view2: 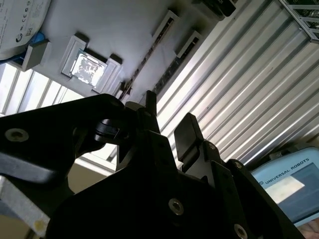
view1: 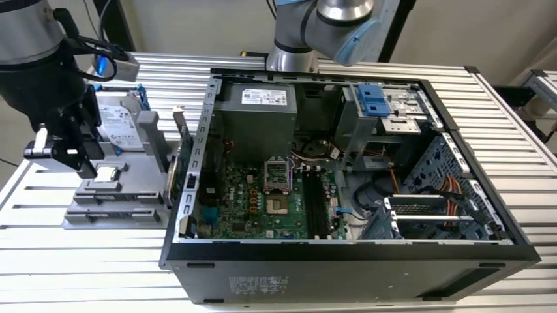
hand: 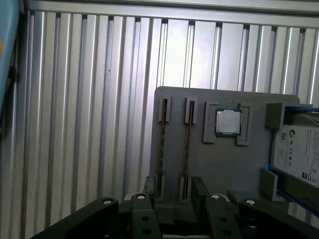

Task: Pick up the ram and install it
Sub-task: 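Pick up the ram and move it above insertion slot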

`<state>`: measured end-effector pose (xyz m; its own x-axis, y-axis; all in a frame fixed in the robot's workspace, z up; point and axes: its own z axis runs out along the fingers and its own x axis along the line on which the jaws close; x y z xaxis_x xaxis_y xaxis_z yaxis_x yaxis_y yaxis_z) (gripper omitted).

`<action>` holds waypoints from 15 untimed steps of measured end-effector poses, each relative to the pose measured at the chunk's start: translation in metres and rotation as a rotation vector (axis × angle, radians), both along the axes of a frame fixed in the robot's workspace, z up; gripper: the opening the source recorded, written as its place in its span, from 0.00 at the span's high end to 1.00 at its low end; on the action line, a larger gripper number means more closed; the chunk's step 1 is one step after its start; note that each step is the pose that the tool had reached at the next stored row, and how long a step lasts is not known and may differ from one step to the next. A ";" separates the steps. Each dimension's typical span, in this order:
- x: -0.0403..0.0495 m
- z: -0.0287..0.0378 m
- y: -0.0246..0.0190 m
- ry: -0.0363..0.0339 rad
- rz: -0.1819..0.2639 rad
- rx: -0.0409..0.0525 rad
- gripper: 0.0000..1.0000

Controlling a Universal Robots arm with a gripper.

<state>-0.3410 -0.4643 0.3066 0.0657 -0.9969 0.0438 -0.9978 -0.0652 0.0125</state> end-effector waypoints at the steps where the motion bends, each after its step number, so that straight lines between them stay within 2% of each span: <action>1: 0.0000 -0.0008 0.0001 -0.0016 0.000 -0.0014 0.00; 5: -0.0001 -0.0036 0.0003 -0.0058 0.000 -0.0057 0.00; 15: -0.0020 -0.0099 0.0003 -0.0061 0.000 -0.0109 0.00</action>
